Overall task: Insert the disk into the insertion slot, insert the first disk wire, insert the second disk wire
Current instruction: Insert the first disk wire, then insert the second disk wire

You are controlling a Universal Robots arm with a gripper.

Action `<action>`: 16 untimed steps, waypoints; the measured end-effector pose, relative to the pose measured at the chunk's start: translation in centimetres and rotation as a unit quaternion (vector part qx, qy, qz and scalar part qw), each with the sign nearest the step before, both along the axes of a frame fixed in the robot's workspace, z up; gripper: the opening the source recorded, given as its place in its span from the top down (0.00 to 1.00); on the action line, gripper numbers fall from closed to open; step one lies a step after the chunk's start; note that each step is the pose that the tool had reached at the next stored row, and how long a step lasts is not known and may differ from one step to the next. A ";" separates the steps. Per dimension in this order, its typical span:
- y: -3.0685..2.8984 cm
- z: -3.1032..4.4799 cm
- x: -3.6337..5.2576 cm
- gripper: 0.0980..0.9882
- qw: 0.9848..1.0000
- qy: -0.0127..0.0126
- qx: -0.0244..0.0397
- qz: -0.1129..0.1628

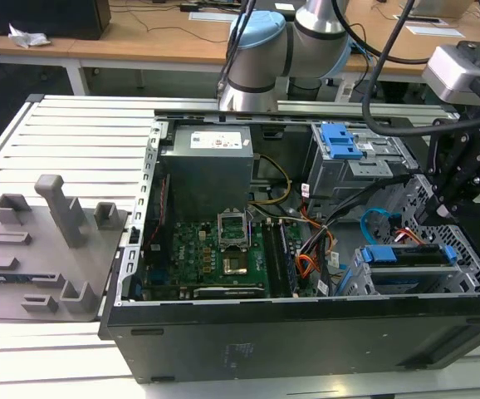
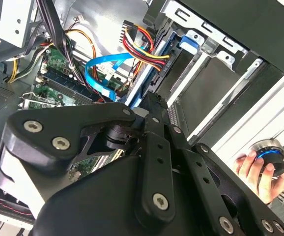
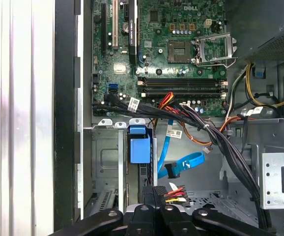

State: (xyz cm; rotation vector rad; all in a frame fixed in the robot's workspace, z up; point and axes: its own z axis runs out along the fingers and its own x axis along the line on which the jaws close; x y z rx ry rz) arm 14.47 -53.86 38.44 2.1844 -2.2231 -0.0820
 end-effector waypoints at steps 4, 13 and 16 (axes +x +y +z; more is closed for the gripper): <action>0.00 0.00 -0.02 0.99 1.000 0.000 0.000 0.000; 0.00 0.00 -0.07 0.64 1.000 0.000 0.000 0.000; 0.11 0.00 -0.07 0.64 1.000 0.000 0.000 0.000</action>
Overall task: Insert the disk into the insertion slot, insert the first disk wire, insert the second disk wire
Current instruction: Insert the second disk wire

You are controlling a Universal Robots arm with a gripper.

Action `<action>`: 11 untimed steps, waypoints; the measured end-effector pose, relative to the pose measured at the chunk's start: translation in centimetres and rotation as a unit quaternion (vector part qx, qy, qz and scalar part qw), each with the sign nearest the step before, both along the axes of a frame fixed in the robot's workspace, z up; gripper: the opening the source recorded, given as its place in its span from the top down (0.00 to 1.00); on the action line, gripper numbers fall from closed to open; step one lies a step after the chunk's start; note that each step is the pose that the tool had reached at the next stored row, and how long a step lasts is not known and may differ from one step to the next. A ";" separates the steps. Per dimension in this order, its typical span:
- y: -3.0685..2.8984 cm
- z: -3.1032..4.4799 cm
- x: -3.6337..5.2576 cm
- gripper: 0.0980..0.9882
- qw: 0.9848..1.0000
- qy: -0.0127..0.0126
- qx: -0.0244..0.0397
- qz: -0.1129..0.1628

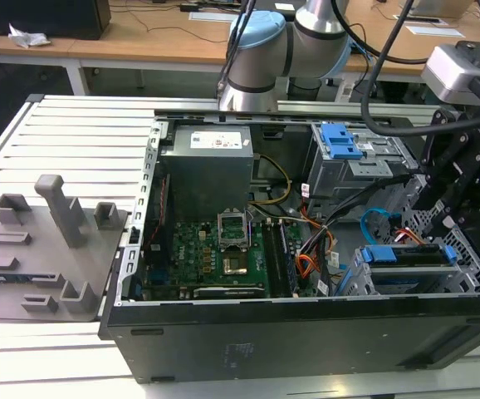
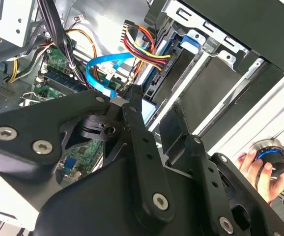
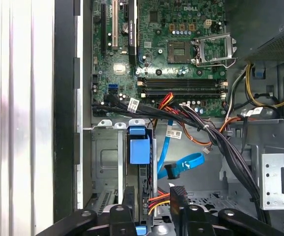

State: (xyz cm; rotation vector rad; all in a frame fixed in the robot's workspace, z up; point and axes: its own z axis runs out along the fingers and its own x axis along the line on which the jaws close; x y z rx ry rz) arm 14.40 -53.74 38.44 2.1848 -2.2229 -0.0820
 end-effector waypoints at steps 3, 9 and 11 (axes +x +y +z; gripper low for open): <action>0.22 -0.01 0.71 0.64 1.000 0.000 0.000 0.001; 1.18 -0.01 1.14 0.64 1.000 0.000 -0.001 0.001; 1.22 -0.01 1.14 0.64 1.000 0.000 -0.001 0.001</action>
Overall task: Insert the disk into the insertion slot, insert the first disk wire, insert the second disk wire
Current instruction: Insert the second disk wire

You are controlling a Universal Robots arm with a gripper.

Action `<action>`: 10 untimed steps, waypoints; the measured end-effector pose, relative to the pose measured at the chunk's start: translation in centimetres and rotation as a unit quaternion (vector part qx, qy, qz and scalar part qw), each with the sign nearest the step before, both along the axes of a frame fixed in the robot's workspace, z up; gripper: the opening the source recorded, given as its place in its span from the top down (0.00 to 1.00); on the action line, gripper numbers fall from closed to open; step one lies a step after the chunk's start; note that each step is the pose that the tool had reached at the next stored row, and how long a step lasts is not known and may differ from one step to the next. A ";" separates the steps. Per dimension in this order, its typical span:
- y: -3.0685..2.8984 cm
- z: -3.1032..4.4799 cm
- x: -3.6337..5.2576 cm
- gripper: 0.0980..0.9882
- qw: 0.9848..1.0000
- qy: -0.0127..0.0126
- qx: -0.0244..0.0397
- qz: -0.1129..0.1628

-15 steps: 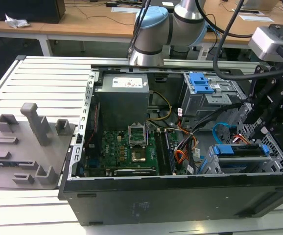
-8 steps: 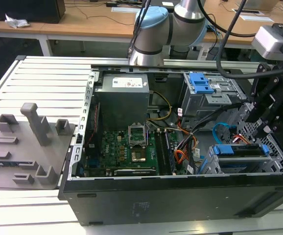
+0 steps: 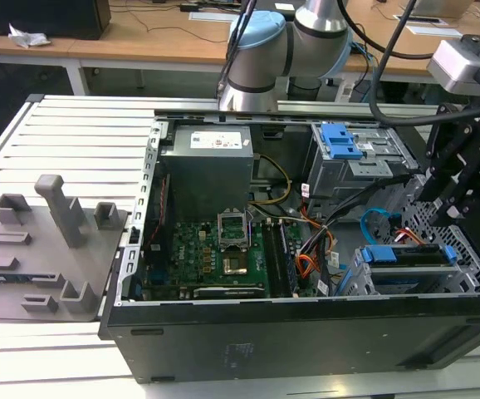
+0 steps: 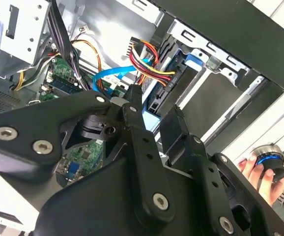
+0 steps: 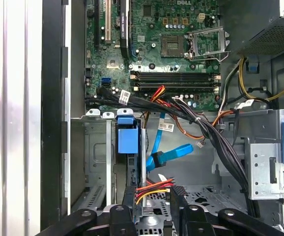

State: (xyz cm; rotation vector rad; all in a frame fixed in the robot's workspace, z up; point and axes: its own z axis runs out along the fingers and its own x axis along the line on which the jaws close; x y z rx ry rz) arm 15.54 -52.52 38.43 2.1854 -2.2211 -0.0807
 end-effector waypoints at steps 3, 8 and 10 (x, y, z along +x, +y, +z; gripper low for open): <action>0.03 0.00 0.00 0.64 1.000 0.000 0.000 0.000; 0.33 -0.03 0.00 0.64 1.000 0.000 0.000 0.000; 0.47 -0.06 -0.09 0.64 1.000 0.000 0.000 0.001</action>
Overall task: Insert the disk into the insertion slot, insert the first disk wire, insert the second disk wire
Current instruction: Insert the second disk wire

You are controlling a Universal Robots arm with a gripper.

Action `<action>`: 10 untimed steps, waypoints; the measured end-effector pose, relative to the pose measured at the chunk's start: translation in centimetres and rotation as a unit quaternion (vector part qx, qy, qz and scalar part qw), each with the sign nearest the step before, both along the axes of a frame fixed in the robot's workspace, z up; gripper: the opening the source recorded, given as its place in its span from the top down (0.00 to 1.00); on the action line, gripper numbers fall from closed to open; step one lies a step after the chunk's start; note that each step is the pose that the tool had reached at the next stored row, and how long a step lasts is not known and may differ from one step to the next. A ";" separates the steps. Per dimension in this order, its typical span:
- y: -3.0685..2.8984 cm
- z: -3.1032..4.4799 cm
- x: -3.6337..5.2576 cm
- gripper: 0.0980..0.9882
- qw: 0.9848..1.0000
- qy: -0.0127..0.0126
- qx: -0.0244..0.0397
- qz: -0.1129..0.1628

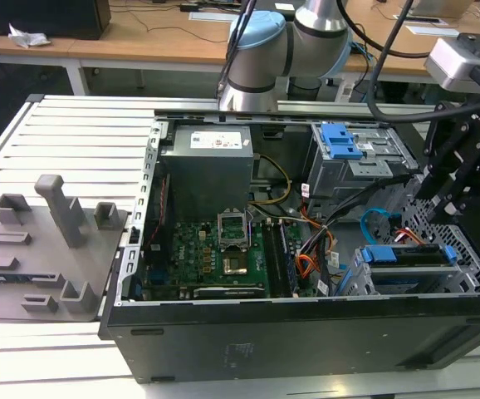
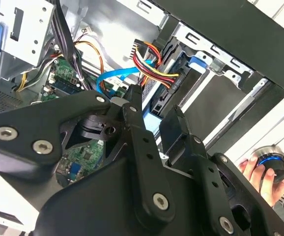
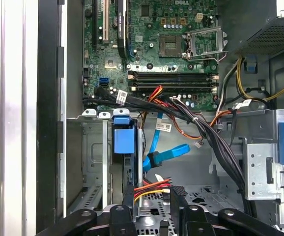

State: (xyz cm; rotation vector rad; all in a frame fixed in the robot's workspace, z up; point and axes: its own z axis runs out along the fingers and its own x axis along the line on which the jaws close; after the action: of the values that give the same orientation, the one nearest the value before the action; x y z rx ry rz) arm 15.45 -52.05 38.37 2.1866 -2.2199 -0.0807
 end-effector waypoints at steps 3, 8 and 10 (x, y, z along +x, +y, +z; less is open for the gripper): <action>0.02 -0.24 -1.13 0.64 1.000 0.000 0.000 0.001; 0.03 -1.56 -2.49 0.64 1.000 0.000 0.000 0.005; 0.02 -1.93 -3.00 0.64 1.000 0.000 0.000 0.007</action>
State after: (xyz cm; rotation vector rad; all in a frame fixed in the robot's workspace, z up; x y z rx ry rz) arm 12.45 -52.03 36.44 2.2014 -2.2049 -0.0806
